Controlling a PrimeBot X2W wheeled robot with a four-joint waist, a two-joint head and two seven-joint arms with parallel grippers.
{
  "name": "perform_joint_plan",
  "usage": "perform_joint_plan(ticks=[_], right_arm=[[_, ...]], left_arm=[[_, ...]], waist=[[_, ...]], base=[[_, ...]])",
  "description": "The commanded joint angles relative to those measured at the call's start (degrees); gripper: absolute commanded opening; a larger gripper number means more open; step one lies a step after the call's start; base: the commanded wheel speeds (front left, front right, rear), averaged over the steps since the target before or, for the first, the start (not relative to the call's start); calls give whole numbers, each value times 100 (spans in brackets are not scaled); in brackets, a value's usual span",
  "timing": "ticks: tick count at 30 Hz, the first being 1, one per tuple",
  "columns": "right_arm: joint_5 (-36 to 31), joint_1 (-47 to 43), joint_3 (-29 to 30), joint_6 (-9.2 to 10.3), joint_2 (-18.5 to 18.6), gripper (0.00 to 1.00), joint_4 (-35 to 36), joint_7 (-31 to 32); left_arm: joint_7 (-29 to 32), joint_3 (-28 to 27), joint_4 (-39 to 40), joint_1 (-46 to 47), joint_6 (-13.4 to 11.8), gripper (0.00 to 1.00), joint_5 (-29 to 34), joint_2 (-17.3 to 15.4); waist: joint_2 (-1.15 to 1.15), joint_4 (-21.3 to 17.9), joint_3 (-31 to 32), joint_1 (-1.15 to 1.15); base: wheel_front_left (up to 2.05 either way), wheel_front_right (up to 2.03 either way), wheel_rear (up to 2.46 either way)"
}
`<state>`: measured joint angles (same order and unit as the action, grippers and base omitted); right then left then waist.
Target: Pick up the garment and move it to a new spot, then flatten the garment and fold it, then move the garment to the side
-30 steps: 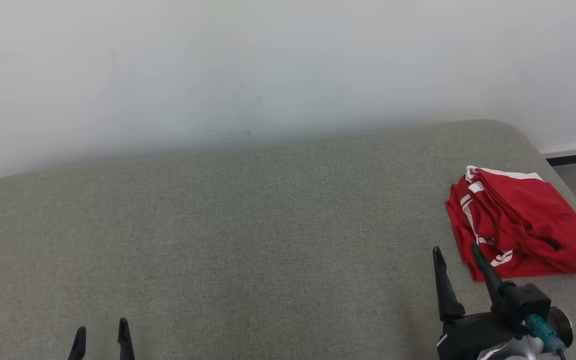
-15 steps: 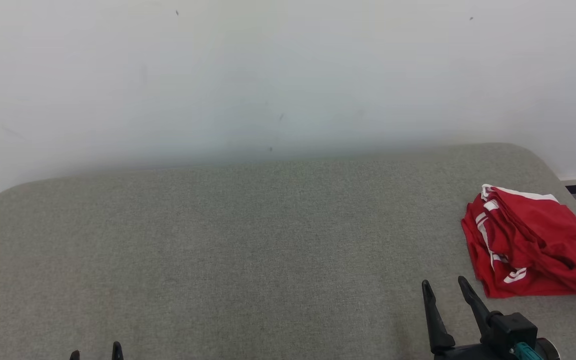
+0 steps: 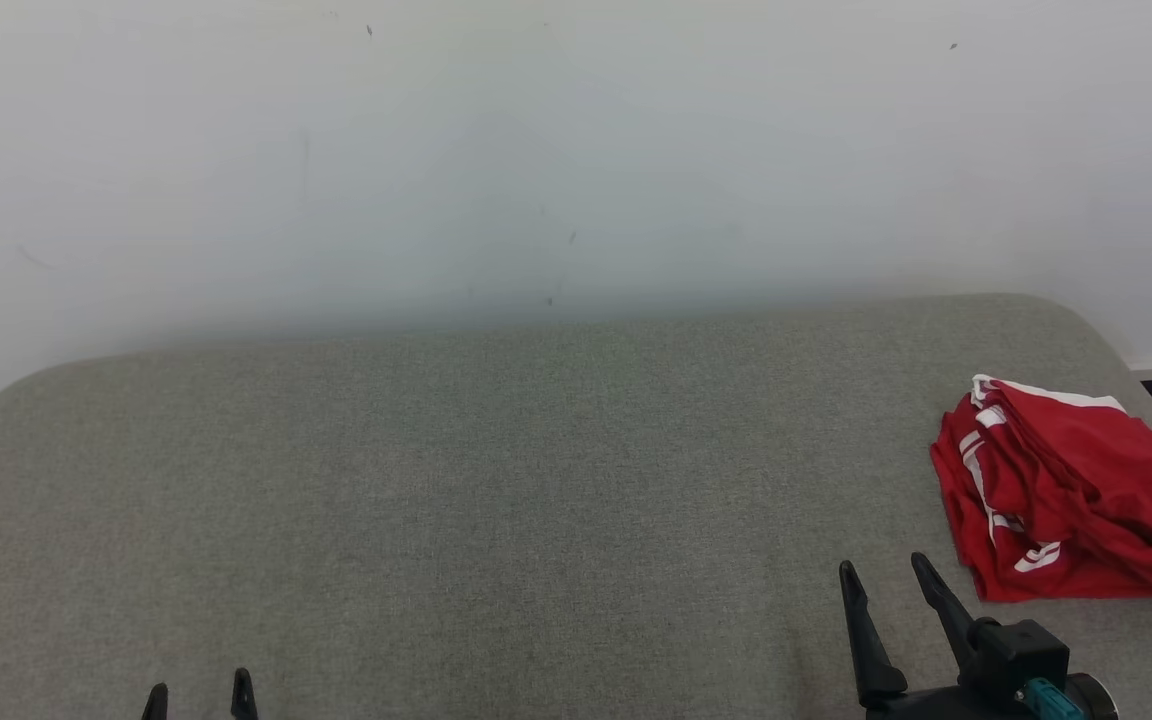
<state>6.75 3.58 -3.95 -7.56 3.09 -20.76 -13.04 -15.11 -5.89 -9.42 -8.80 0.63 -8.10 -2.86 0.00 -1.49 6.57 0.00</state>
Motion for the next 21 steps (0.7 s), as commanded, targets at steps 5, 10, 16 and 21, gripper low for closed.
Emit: perform_joint_plan(ticks=[5, 10, 16, 21], right_arm=[[39, -102, 32, 18, 12, 100, 38, 12], [85, -135, 28, 18, 2, 100, 48, 34], [129, -127, 7, 18, -7, 100, 52, 61], [137, -144, -9, 18, -13, 100, 71, 72]], left_arm=[[1, 29, 9, 2, 26, 100, 40, -6], [1, 58, 7, -31, 23, 100, 30, -6], [1, 58, 11, -75, 19, 100, 13, -6], [1, 59, 23, -82, 7, 100, -33, -5]], waist=[[0, -14, -11, 0], [0, -20, -21, 0], [0, -13, -22, 0], [0, 1, -23, 0]], base=[[0, 0, 0], [0, 0, 0], [0, 0, 0], [0, 0, 0]])
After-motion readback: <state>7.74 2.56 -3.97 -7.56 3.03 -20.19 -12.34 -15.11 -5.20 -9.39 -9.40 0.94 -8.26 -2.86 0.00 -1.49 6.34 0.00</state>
